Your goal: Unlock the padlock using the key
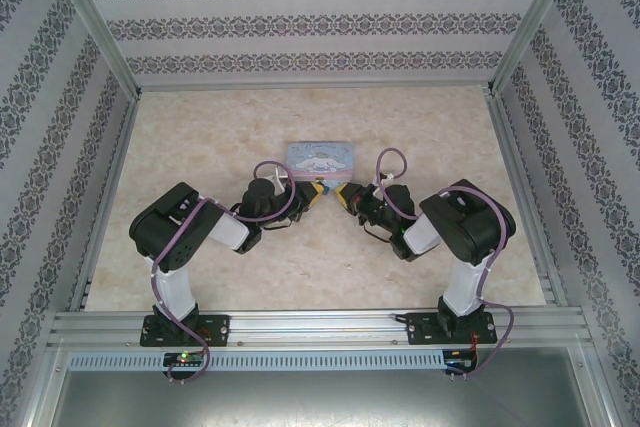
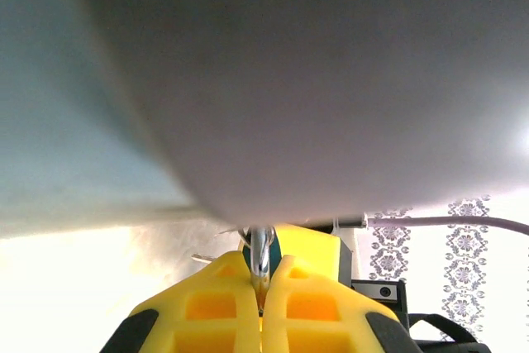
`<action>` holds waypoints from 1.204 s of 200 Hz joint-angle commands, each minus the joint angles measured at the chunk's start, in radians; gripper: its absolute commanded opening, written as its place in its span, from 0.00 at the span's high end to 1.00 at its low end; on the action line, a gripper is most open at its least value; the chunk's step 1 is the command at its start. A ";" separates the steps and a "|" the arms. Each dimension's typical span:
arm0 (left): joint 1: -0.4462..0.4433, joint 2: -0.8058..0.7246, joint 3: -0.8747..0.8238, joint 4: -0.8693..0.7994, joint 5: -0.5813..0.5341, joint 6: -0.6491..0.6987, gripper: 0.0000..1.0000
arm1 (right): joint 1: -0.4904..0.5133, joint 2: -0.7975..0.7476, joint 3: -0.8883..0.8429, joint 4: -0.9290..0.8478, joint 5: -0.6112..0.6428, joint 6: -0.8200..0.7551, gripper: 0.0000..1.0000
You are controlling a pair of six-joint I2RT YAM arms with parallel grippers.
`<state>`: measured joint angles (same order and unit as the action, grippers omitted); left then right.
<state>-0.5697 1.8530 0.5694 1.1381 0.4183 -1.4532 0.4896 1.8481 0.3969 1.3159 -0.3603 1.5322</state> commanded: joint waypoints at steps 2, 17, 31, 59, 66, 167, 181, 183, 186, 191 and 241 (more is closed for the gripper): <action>-0.050 0.008 0.034 0.130 0.078 -0.018 1.00 | 0.037 -0.020 0.003 0.069 -0.001 0.057 1.00; -0.052 0.008 0.034 0.130 0.082 -0.016 1.00 | 0.043 -0.026 0.008 0.069 0.003 0.087 1.00; -0.052 0.009 0.034 0.132 0.084 -0.013 1.00 | 0.044 -0.029 0.014 0.070 -0.003 0.122 1.00; -0.052 0.009 0.033 0.137 0.089 -0.012 1.00 | 0.044 -0.029 0.016 0.069 0.009 0.172 1.00; -0.052 0.008 0.031 0.135 0.090 -0.012 1.00 | 0.044 -0.027 0.017 0.069 0.006 0.180 1.00; -0.052 0.002 0.021 0.107 0.126 0.007 1.00 | 0.043 -0.065 0.046 0.038 -0.072 -0.088 1.00; -0.052 -0.001 0.020 0.098 0.131 0.009 1.00 | 0.043 -0.049 0.039 0.058 -0.080 -0.118 1.00; -0.052 -0.001 0.021 0.096 0.133 0.011 1.00 | 0.044 -0.047 0.038 0.063 -0.081 -0.120 1.00; -0.052 -0.003 0.021 0.093 0.133 0.012 1.00 | 0.044 -0.041 0.037 0.069 -0.081 -0.121 1.00; -0.053 -0.005 0.022 0.088 0.135 0.013 1.00 | 0.046 -0.037 0.037 0.069 -0.084 -0.125 1.00; -0.052 0.003 0.017 0.087 0.131 0.009 1.00 | 0.060 -0.020 0.015 0.069 -0.052 -0.131 1.00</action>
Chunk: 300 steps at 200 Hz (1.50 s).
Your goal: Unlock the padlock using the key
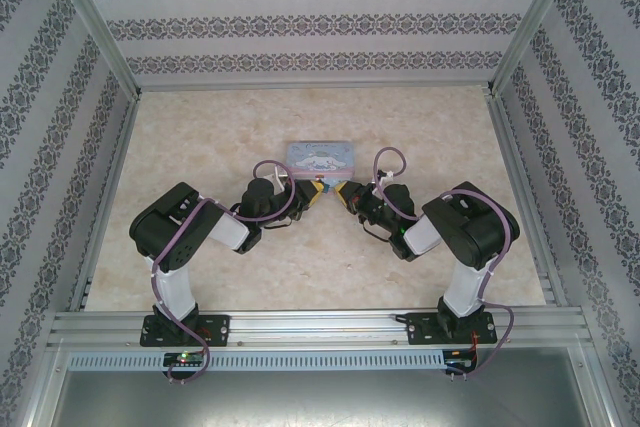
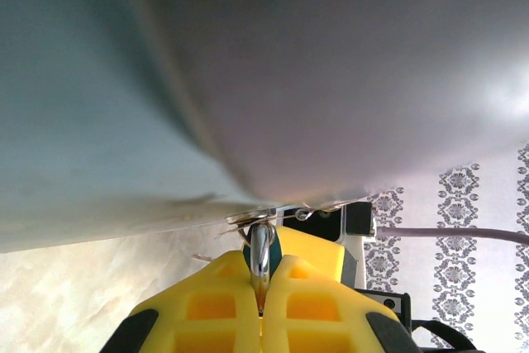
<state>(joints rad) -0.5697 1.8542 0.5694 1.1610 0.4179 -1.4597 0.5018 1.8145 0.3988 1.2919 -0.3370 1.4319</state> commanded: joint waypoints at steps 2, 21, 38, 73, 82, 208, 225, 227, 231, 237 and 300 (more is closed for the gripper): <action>-0.052 0.002 0.017 0.066 0.131 0.016 1.00 | 0.047 0.016 0.013 0.093 -0.075 -0.027 1.00; -0.052 0.006 0.011 0.073 0.141 0.010 1.00 | 0.050 0.028 0.006 0.093 -0.063 0.006 1.00; -0.052 0.011 0.003 0.091 0.145 0.007 1.00 | 0.055 0.029 0.005 0.093 -0.063 0.004 1.00; -0.052 0.011 -0.022 0.119 0.152 -0.006 1.00 | 0.080 0.026 0.015 0.093 -0.084 -0.038 1.00; -0.052 0.010 -0.026 0.123 0.150 -0.008 1.00 | 0.088 0.025 0.013 0.093 -0.086 -0.056 1.00; -0.052 0.014 -0.045 0.210 0.133 -0.025 1.00 | 0.149 0.024 -0.021 0.093 0.036 0.140 1.00; -0.052 0.014 -0.047 0.207 0.136 -0.024 1.00 | 0.149 0.022 -0.025 0.093 0.049 0.146 1.00; -0.052 0.013 -0.047 0.206 0.137 -0.022 1.00 | 0.150 0.023 -0.024 0.093 0.049 0.147 1.00; -0.052 0.013 -0.049 0.204 0.137 -0.021 1.00 | 0.149 0.023 -0.022 0.093 0.049 0.147 1.00; -0.052 0.013 -0.050 0.203 0.137 -0.020 1.00 | 0.150 0.025 -0.019 0.093 0.050 0.148 1.00; -0.052 0.031 -0.075 0.170 0.108 0.025 1.00 | 0.178 0.046 0.035 0.093 0.056 0.170 1.00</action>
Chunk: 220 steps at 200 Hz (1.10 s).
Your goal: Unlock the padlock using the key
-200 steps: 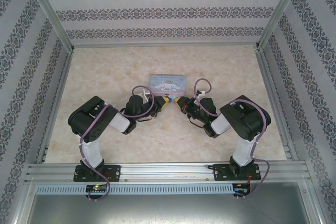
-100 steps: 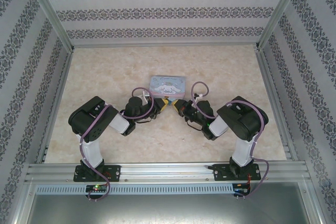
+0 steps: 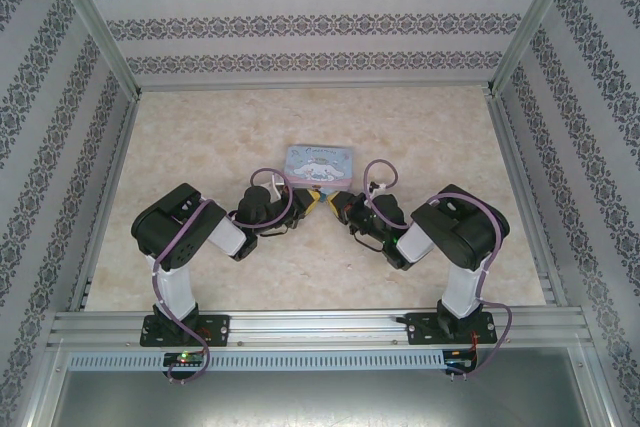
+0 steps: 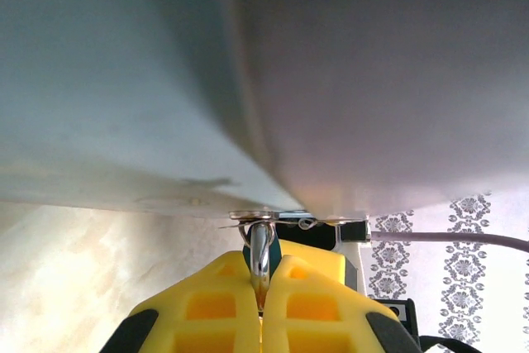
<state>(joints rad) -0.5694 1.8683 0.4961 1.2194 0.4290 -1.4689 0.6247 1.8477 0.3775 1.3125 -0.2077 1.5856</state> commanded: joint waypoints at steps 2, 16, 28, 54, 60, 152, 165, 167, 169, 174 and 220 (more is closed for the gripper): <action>-0.052 0.017 -0.003 0.111 0.093 0.035 1.00 | 0.054 0.013 0.055 0.072 -0.072 0.016 1.00; -0.053 0.030 -0.011 0.106 0.063 0.039 1.00 | 0.048 0.012 0.046 0.073 -0.058 0.009 0.92; -0.052 0.043 -0.018 0.108 0.035 0.038 1.00 | 0.038 0.007 0.035 0.073 -0.054 0.002 0.79; -0.049 0.079 -0.020 0.133 -0.002 0.036 1.00 | 0.017 -0.015 0.003 0.072 -0.047 -0.020 0.61; -0.047 0.088 -0.016 0.140 -0.006 0.035 1.00 | 0.013 -0.021 -0.005 0.073 -0.048 -0.025 0.58; -0.028 0.105 0.008 0.124 0.008 0.052 1.00 | -0.025 -0.229 -0.190 -0.108 -0.118 -0.124 0.37; -0.024 0.101 0.009 0.112 0.018 0.058 1.00 | -0.033 -0.294 -0.195 -0.189 -0.124 -0.169 0.38; -0.024 0.099 0.009 0.111 0.019 0.058 1.00 | -0.034 -0.305 -0.194 -0.202 -0.125 -0.178 0.38; -0.024 0.098 0.009 0.111 0.020 0.059 1.00 | -0.035 -0.316 -0.194 -0.217 -0.126 -0.186 0.38; -0.024 0.096 0.007 0.109 0.023 0.060 1.00 | -0.039 -0.346 -0.189 -0.254 -0.132 -0.209 0.38; -0.018 0.070 0.013 0.066 0.057 0.082 1.00 | -0.028 -0.678 0.002 -0.989 -0.014 -0.654 0.38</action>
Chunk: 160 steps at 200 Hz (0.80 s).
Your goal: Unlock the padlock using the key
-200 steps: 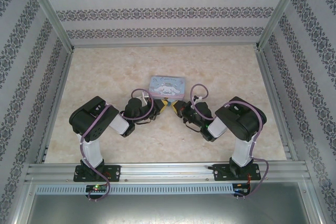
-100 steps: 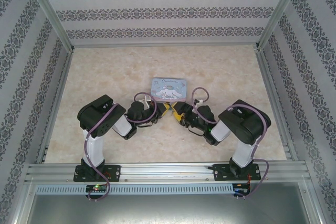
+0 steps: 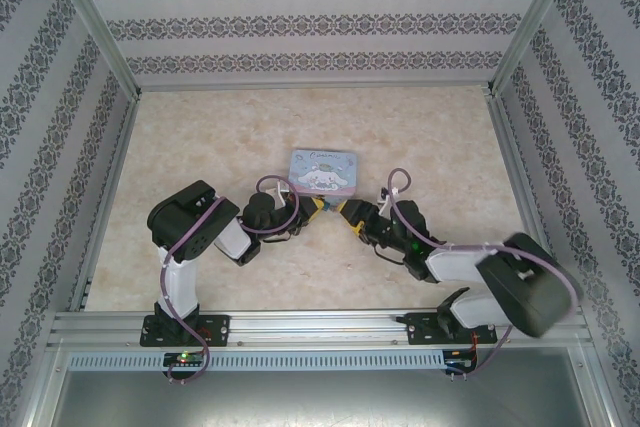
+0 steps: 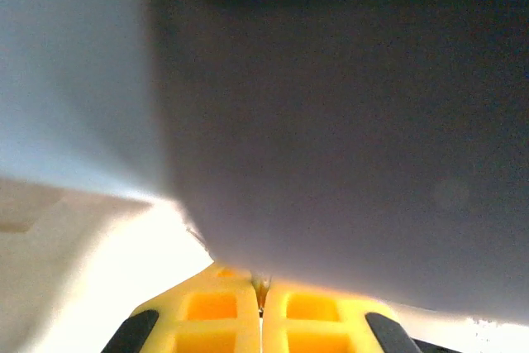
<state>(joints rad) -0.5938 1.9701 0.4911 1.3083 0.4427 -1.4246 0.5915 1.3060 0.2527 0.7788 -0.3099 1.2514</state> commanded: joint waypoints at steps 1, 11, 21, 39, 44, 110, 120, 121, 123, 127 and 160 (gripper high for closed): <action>0.006 -0.033 0.019 -0.023 0.044 0.039 1.00 | 0.008 -0.141 0.133 -0.474 0.095 -0.331 0.38; 0.007 -0.037 0.022 -0.033 0.056 0.044 1.00 | 0.016 -0.188 0.178 -0.611 0.159 -0.440 0.38; 0.008 -0.039 0.024 -0.040 0.063 0.047 1.00 | 0.018 -0.212 0.217 -0.695 0.200 -0.530 0.38; 0.009 -0.039 0.029 -0.041 0.070 0.046 1.00 | 0.027 -0.217 0.267 -0.792 0.252 -0.671 0.38; 0.008 -0.039 0.030 -0.041 0.073 0.045 1.00 | 0.033 -0.215 0.275 -0.804 0.262 -0.703 0.38; 0.011 -0.050 0.046 -0.077 0.094 0.040 1.00 | 0.191 -0.070 0.340 -0.852 0.428 -0.981 0.45; 0.011 -0.055 0.047 -0.083 0.097 0.041 1.00 | 0.215 -0.037 0.352 -0.855 0.457 -1.002 0.48; 0.011 -0.055 0.047 -0.083 0.096 0.043 1.00 | 0.217 -0.034 0.354 -0.854 0.460 -1.003 0.48; 0.011 -0.055 0.046 -0.085 0.097 0.043 1.00 | 0.220 -0.027 0.357 -0.855 0.466 -1.007 0.49; 0.011 -0.056 0.047 -0.086 0.097 0.043 1.00 | 0.230 -0.014 0.362 -0.855 0.476 -1.013 0.51; 0.012 -0.060 0.050 -0.096 0.099 0.047 1.00 | 0.270 0.086 0.401 -0.832 0.532 -1.054 0.56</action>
<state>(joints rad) -0.5934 1.9442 0.5224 1.2171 0.5175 -1.4097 0.8391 1.3407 0.6083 -0.0536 0.1291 0.2752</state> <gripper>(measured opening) 0.053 0.449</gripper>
